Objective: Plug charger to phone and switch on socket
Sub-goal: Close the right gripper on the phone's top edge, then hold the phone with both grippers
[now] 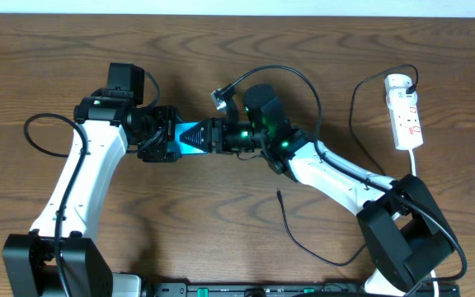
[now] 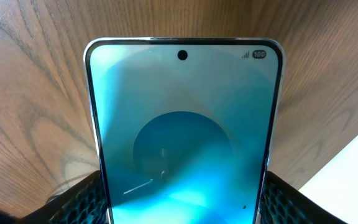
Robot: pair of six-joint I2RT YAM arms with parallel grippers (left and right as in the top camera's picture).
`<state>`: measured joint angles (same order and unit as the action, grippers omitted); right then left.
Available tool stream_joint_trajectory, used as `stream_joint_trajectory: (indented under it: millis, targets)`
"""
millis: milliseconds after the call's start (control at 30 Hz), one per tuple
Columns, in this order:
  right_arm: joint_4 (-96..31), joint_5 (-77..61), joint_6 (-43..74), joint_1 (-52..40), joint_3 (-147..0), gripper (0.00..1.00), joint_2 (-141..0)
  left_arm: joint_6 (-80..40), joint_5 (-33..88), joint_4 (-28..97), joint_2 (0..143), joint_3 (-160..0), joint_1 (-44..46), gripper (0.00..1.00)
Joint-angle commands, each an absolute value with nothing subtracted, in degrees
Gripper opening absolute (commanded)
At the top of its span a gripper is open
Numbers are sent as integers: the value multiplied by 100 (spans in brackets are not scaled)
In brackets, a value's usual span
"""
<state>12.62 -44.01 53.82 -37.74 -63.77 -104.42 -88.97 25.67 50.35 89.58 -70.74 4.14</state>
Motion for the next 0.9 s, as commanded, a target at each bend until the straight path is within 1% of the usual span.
stream_joint_trajectory:
  millis: [0, 167, 433, 500, 567, 867]
  targets:
    - [1201, -4189, 5374, -3835, -6438, 56, -10451, -8969, 2696, 5048, 8949, -7120, 458, 7]
    - [1103, -4082, 5371, -3835, -6438, 53, -10451, -8971, 2698, 5048, 8949, -7120, 458, 7]
    - [893, -3780, 5297, -3835, -6438, 51, -10451, -8967, 2700, 5050, 8949, -7120, 460, 7]
    - [893, -3736, 5286, -3837, -6438, 48, -10451, -8967, 2700, 5050, 8949, -7120, 462, 7]
    - [895, -3686, 5286, -3837, -6438, 47, -10451, -8967, 2700, 5050, 8949, -7120, 478, 7]
    - [895, -3634, 5286, -3837, -6438, 45, -10451, -8969, 2696, 5050, 8949, -7120, 655, 6]
